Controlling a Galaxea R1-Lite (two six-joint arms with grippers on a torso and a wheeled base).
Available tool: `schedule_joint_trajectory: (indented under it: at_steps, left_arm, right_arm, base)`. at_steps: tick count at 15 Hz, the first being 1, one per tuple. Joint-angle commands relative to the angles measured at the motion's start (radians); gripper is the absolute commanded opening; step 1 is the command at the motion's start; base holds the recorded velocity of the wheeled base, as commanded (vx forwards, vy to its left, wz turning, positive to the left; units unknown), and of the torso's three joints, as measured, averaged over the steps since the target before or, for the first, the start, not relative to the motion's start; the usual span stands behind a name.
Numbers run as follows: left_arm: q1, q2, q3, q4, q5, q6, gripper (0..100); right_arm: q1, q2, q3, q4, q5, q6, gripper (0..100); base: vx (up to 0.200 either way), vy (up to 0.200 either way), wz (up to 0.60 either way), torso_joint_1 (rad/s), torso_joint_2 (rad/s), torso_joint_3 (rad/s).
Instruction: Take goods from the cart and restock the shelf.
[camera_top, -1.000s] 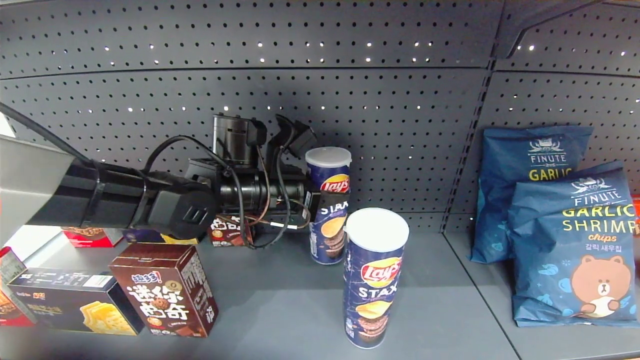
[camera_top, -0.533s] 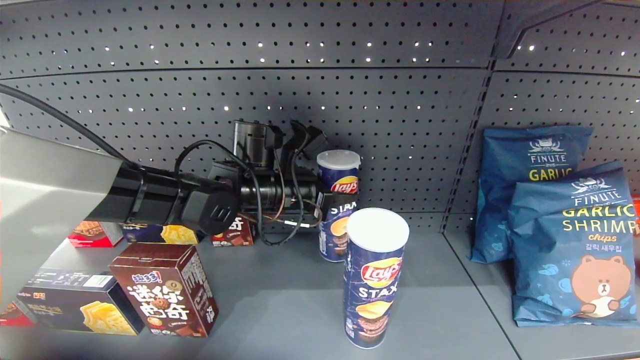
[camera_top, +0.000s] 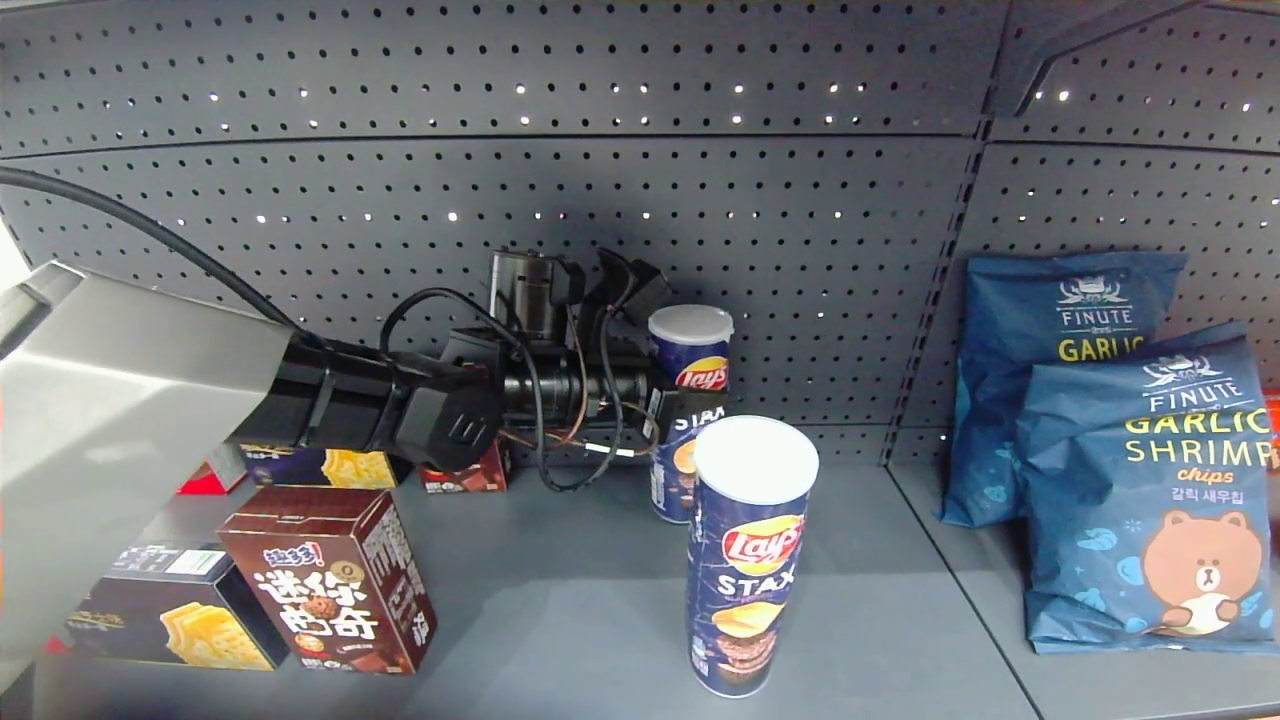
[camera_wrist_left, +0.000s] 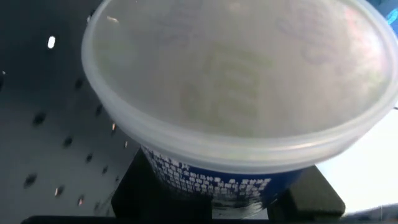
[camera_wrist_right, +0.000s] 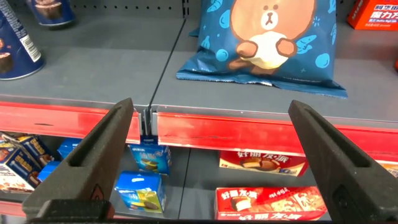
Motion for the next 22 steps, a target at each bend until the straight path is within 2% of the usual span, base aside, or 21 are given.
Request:
schedule_joint_trajectory:
  at_steps: [1,13,14,19,22]
  left_arm:
    - [-0.009,0.016,-0.017,-0.002,0.0,0.0,0]
    - [-0.006,0.052,-0.017,-0.045,0.006,0.003,0]
    - [-0.007,0.052,-0.012,-0.055,0.006,0.001,100]
    - [-0.012,0.046,0.0,-0.084,0.011,0.0,100]
    - [-0.01,-0.034,0.097,-0.101,0.021,0.0,100]
  right_arm:
    - [0.001,0.002,0.0,0.0,0.0,-0.001,100]
    - [0.001,0.002,0.0,0.0,0.0,0.001,100]
    - [0.001,0.002,0.0,0.0,0.0,-0.001,100]
    - [0.001,0.002,0.0,0.0,0.0,0.001,100]
    - [0.001,0.002,0.0,0.0,0.0,-0.001,100]
  base:
    - [0.0,0.0,0.0,0.0,0.0,0.0]
    - [0.0,0.0,0.0,0.0,0.0,0.0]
    - [0.0,0.0,0.0,0.0,0.0,0.0]
    - [0.0,0.0,0.0,0.0,0.0,0.0]
    - [0.0,0.0,0.0,0.0,0.0,0.0]
